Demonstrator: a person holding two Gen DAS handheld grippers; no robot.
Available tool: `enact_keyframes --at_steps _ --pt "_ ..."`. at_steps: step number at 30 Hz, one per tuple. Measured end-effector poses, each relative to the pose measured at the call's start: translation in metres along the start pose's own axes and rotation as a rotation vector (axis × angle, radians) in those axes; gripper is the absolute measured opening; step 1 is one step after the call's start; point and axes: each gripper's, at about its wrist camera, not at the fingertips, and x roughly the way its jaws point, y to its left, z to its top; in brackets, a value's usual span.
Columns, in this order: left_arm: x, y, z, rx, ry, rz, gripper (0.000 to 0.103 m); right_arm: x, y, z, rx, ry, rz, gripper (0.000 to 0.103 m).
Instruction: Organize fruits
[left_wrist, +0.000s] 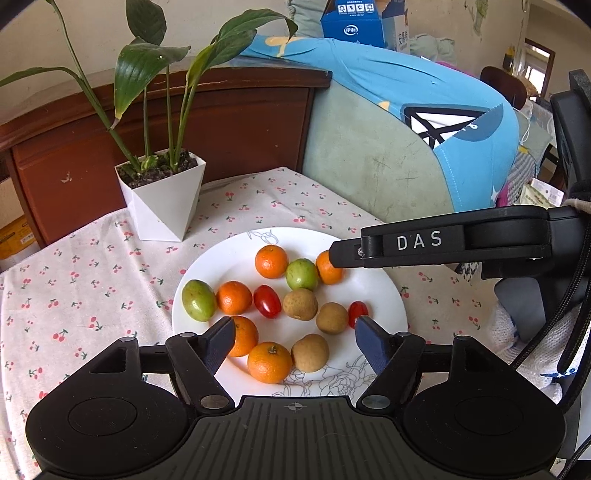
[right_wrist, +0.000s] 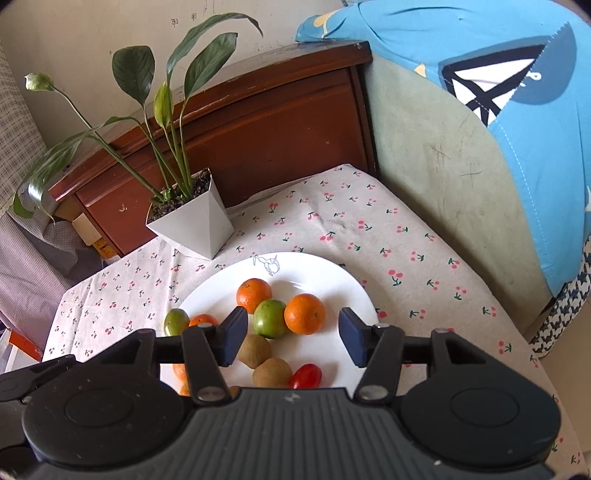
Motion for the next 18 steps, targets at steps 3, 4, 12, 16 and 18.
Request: enact_keyframes --at_steps 3,4,12,16,18 --pt "-0.006 0.0 0.001 -0.006 0.01 0.035 0.079 -0.007 0.002 0.001 0.012 -0.01 -0.011 0.063" --pt "-0.008 0.001 0.002 -0.01 0.017 0.05 0.081 -0.01 0.003 0.002 0.016 -0.011 -0.016 0.067" --pt "-0.026 0.01 0.004 -0.065 0.058 0.147 0.087 -0.031 0.007 -0.001 0.044 -0.018 -0.124 0.078" --pt "-0.033 0.012 0.007 -0.067 0.074 0.207 0.09 -0.042 0.012 -0.009 0.057 -0.006 -0.158 0.083" --pt "-0.036 0.014 0.007 -0.074 0.082 0.228 0.091 -0.048 0.016 -0.016 0.052 -0.002 -0.166 0.085"
